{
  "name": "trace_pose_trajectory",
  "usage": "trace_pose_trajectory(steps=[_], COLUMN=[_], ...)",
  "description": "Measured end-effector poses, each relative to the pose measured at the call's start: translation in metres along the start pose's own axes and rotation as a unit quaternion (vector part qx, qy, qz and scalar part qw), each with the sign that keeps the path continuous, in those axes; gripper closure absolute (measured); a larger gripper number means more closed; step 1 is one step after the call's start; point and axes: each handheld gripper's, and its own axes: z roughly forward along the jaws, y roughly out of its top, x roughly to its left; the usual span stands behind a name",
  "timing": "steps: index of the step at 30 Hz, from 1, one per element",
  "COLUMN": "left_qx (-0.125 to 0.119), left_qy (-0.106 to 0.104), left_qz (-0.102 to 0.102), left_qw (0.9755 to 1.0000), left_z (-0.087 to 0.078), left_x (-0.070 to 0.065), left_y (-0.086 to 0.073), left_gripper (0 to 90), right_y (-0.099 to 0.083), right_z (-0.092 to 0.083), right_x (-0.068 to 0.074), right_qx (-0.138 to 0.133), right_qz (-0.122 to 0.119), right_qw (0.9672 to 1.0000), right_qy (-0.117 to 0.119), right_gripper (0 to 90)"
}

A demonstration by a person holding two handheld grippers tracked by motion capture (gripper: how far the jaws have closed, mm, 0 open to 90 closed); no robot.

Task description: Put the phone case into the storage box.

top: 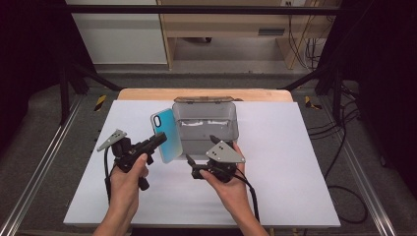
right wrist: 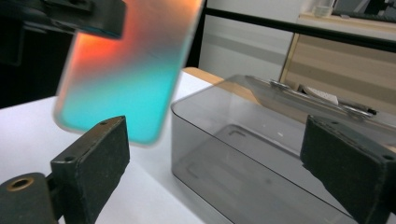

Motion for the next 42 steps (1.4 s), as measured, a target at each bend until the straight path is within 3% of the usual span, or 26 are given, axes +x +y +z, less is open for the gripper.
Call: trace_pose_trajectory(steps=[4,9,12,18,24,32,39,42], left_qx=[0.009,0.02,0.02,0.029,0.037,0.05,0.068,0.075], left_qy=[0.004,0.014,0.018,0.018,0.029,0.044,0.064,0.068], left_qz=[0.01,0.029,0.033,0.04,0.051,0.051,0.047,0.04], left_qw=[0.9999,0.9993,0.9991,0.9986,0.9976,0.9964,0.9945,0.9941], left_z=[0.0,0.0,0.0,0.004,0.011,0.026,0.04,0.048], left_x=[-0.001,-0.004,-0.006,-0.009,-0.015,-0.024,-0.029,-0.029], left_y=[0.005,0.011,0.014,0.018,0.024,0.039,0.057,0.064], left_gripper=[80.6,80.7,80.7,80.7,80.7,80.6,80.6,80.6], right_y=[-0.004,-0.013,-0.022,-0.039,-0.054,-0.072,-0.08,-0.081], right_z=[-0.007,-0.022,-0.034,-0.056,-0.082,-0.119,-0.128,-0.129], right_x=[-0.015,-0.034,-0.049,-0.07,-0.083,-0.098,-0.112,-0.111], right_qx=[0.018,0.021,0.013,0.022,0.024,0.032,0.012,0.011], right_qz=[0.003,-0.022,-0.015,-0.01,0.012,0.018,0.034,0.026], right_qw=[0.9998,0.9995,0.9998,0.9993,0.9985,0.9978,0.9964,0.9959], right_qy=[0.001,-0.007,-0.01,-0.028,-0.048,-0.056,-0.076,-0.086], right_gripper=[11.8,11.5,10.9,10.7,9.4,8.4,8.3,8.1])
